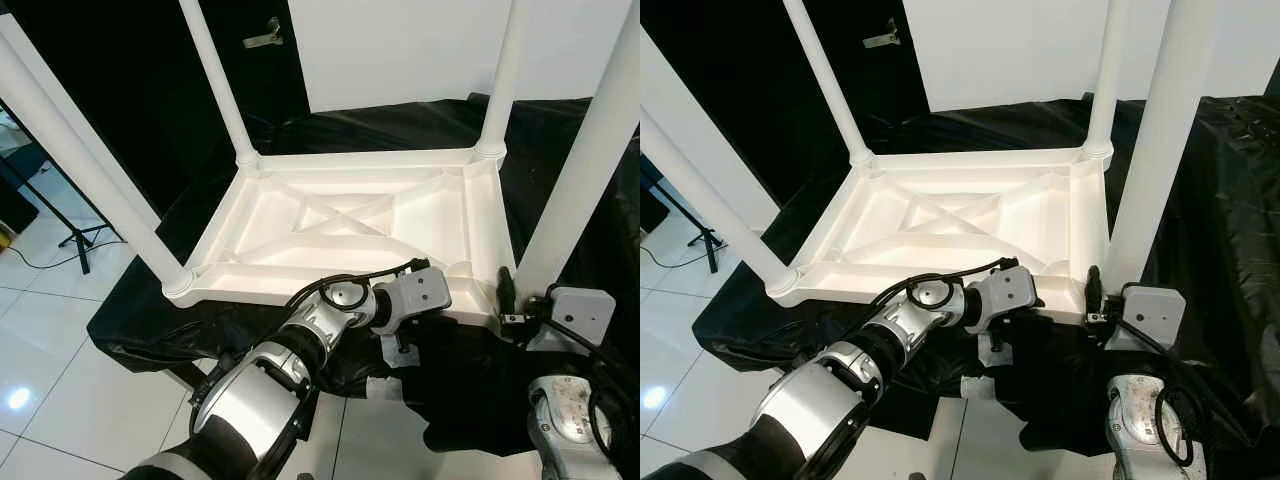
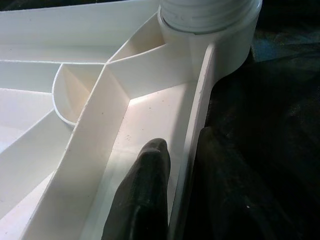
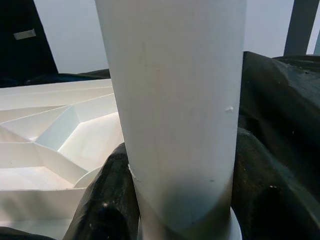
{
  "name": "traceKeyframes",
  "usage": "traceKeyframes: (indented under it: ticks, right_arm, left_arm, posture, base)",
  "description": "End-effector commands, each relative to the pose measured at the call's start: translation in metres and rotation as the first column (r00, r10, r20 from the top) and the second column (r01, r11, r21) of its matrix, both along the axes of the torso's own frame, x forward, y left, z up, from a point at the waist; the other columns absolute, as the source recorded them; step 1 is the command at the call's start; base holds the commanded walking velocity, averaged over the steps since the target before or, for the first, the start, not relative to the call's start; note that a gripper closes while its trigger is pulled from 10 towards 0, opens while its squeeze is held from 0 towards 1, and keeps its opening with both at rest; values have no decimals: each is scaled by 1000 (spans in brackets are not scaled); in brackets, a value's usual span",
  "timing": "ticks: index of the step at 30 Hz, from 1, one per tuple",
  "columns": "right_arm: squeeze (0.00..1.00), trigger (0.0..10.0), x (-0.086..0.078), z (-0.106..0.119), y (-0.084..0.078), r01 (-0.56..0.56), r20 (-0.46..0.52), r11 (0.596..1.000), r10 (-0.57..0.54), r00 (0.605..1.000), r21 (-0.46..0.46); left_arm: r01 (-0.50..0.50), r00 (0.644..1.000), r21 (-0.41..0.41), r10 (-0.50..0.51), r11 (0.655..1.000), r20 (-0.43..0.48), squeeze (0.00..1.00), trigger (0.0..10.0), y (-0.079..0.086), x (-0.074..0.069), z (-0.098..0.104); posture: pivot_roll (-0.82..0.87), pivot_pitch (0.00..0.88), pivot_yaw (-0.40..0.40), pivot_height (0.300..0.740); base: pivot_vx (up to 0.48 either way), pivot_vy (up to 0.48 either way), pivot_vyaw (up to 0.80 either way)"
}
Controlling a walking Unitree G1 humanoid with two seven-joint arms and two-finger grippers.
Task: Building children table
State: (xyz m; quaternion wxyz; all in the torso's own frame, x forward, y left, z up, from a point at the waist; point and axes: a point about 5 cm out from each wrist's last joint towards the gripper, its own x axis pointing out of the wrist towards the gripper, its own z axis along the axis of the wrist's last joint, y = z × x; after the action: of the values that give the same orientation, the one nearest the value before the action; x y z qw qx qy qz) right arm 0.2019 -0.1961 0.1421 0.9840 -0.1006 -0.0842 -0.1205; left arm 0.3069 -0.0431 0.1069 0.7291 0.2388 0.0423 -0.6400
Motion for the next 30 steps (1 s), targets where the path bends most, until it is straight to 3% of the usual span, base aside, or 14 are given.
traceKeyframes:
  ticks: [1, 3, 4, 5, 7, 8, 9, 13, 14, 16, 21, 28, 29, 30]
  right_arm:
    - [0, 0, -6, -7, -8, 76, -34, 997, -77, 996, -15]
    - [0, 0, -6, -8, -9, 84, -38, 996, -84, 996, -16]
    - [0, 4196, -5, -10, -7, 57, -55, 998, -57, 997, -13]
    - [0, 10000, -3, -12, -5, 34, -61, 999, -35, 997, -17]
    - [0, 10000, -2, -13, -2, -12, -77, 1000, 11, 997, -13]
    - [1000, 10000, 0, -13, -2, -58, -78, 998, 57, 995, -11]
    - [1000, 10000, 0, -13, -2, -58, -78, 998, 57, 995, -11]
    - [1000, 10000, 4, -12, -2, -241, -118, 970, 236, 964, -27]
    - [0, 10000, 7, -10, -6, -294, -131, 955, 289, 948, -23]
    - [0, 10000, 12, -2, -11, -367, -138, 929, 357, 924, -47]
    - [0, 10000, 20, 10, -25, -410, -142, 906, 394, 908, -108]
    - [0, 10000, 23, 8, -27, -470, -180, 878, 450, 875, -94]
    - [0, 3765, 24, 7, -27, -483, -188, 872, 463, 866, -82]
    - [0, 0, 23, 6, -26, -502, -200, 862, 481, 854, -71]
  left_arm:
    - [-67, 996, 41, 69, 997, -56, 0, 10000, 0, -6, -18]
    - [-67, 996, 41, 69, 997, -57, 0, 10000, 0, -6, -19]
    - [-68, 996, 42, 70, 997, -57, 0, 10000, 1, -6, -19]
    - [-69, 996, 42, 71, 997, -57, 0, 10000, 1, -6, -19]
    - [-69, 996, 41, 72, 997, -56, 0, 10000, 0, -6, -19]
    - [-70, 996, 39, 72, 997, -55, 0, 10000, 0, -6, -18]
    - [-70, 996, 39, 72, 997, -55, 0, 10000, 0, -6, -18]
    - [-68, 996, 37, 70, 997, -53, 0, 10000, -1, -6, -17]
    - [-67, 996, 36, 69, 997, -53, 0, 10000, -1, -6, -17]
    - [-65, 996, 37, 67, 997, -54, 0, 10000, -2, -6, -18]
    - [-64, 996, 37, 66, 997, -54, 0, 10000, -2, -7, -18]
    - [-74, 996, 37, 76, 997, -56, 0, 10000, 0, -6, -18]
    - [-75, 995, 38, 77, 996, -56, 0, 10000, 0, -6, -19]
    - [-76, 995, 39, 78, 996, -56, 0, 10000, 1, -5, -19]
  posture:
    - [-70, 0, 141, 740]
    - [-72, 0, 139, 740]
    - [-74, 0, 138, 740]
    - [-75, 0, 139, 740]
    - [-75, 0, 139, 740]
    - [-78, 0, 140, 740]
    - [-78, 0, 140, 740]
    - [-83, 0, 142, 740]
    - [-86, 0, 144, 740]
    - [-88, 0, 145, 740]
    - [-80, 0, 139, 740]
    - [-71, 0, 134, 740]
    - [-70, 0, 135, 740]
    - [-69, 0, 135, 740]
  base:
    - [0, 0, 0]
    - [0, 0, 0]
    - [0, 0, 0]
    - [0, 0, 0]
    - [0, 0, 0]
    - [0, 0, 0]
    - [0, 0, 0]
    - [0, 0, 0]
    - [0, 0, 0]
    - [0, 0, 0]
    - [0, 0, 0]
    - [0, 0, 0]
    - [0, 0, 0]
    - [0, 0, 0]
